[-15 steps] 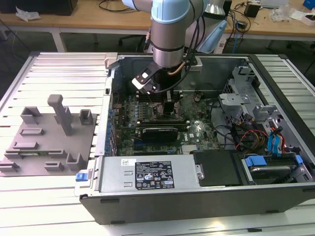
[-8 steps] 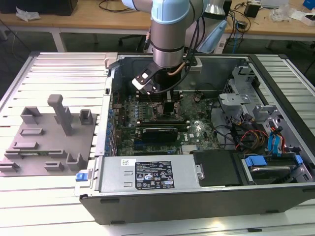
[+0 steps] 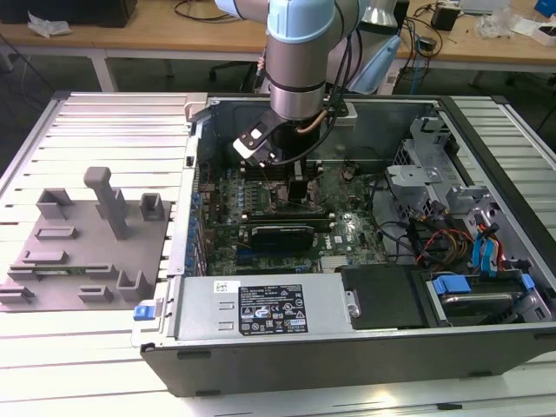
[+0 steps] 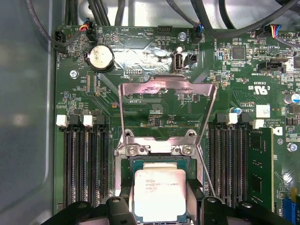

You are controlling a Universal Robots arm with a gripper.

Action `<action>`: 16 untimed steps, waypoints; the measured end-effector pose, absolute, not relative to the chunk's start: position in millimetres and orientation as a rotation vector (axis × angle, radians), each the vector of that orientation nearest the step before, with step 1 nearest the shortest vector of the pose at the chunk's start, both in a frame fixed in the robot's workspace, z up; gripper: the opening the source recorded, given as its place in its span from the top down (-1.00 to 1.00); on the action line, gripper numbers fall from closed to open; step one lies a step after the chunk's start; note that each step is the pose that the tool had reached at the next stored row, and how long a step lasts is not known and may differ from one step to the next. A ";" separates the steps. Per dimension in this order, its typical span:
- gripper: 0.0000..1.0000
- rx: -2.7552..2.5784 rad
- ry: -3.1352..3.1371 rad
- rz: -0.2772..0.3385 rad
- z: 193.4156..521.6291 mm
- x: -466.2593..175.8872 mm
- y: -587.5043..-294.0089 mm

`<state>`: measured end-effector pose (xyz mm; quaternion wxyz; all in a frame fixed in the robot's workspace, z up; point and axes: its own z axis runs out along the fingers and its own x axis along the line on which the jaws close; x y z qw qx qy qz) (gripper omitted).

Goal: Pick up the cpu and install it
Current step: 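Place the cpu into insertion slot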

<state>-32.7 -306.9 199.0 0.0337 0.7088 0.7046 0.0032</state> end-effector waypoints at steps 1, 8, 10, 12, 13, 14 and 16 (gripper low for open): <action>-0.07 2.180 2.167 0.010 199.0 -32.7 -306.9; -0.07 2.181 2.168 0.011 199.0 -32.6 -306.8; -0.22 2.181 2.168 0.011 199.0 -32.6 -306.9; -0.22 2.181 2.168 0.011 199.0 -32.6 -306.9; -0.22 2.181 2.168 0.010 199.4 -32.7 -306.9; -0.22 2.181 2.168 0.010 200.7 -32.7 -306.9; -0.22 2.181 2.168 0.011 204.4 -32.6 -306.8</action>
